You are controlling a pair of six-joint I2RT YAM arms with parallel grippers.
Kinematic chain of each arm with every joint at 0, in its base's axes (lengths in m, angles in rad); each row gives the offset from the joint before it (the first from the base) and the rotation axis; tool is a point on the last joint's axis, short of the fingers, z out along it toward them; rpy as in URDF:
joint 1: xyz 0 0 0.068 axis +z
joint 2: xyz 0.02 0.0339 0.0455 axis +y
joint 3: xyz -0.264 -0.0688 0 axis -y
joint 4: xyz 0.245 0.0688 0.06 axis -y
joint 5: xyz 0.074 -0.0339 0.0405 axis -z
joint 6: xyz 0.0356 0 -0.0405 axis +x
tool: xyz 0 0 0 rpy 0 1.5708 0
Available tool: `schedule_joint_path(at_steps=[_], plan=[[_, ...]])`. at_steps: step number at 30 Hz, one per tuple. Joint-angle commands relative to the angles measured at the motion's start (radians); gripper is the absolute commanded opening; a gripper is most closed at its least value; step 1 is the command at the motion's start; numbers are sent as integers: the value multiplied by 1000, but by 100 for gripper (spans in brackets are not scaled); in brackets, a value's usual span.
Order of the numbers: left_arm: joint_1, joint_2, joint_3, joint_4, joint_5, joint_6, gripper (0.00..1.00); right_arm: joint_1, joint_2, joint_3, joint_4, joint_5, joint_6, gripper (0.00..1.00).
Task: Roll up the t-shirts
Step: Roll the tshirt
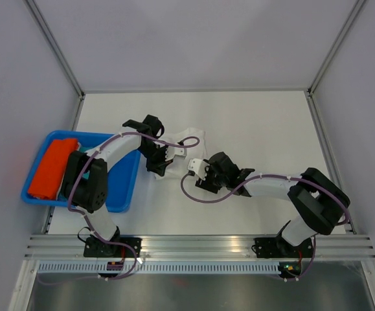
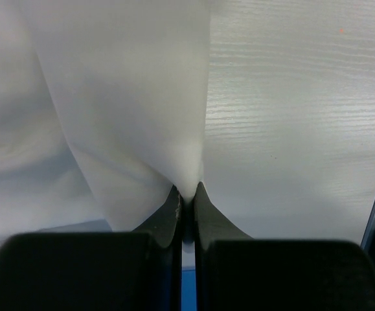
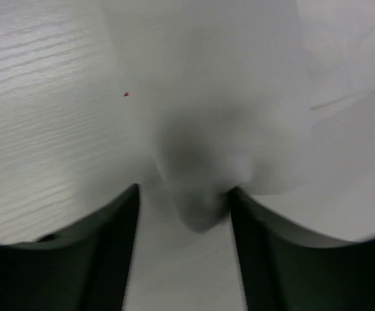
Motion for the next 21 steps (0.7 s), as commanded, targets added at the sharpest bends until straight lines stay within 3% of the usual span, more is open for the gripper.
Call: schedule_joint_path(at_steps=[1,4,8,15,21], plan=[[13,3,25,-23,63,8,2,-13,59,92,13,32,2,46],[18,6,25,-32,75,13,2,-24,72,113,-12,12,28,21],[24,3,22,-73,85,23,2,-65,-6,127,-116,-74,90,0],[15,29,140,-316,256,34,2,-76,-134,209,-505,-429,137,0],[15,-7,29,-316,165,103,2,-90,-117,169,-573,-655,196,0]])
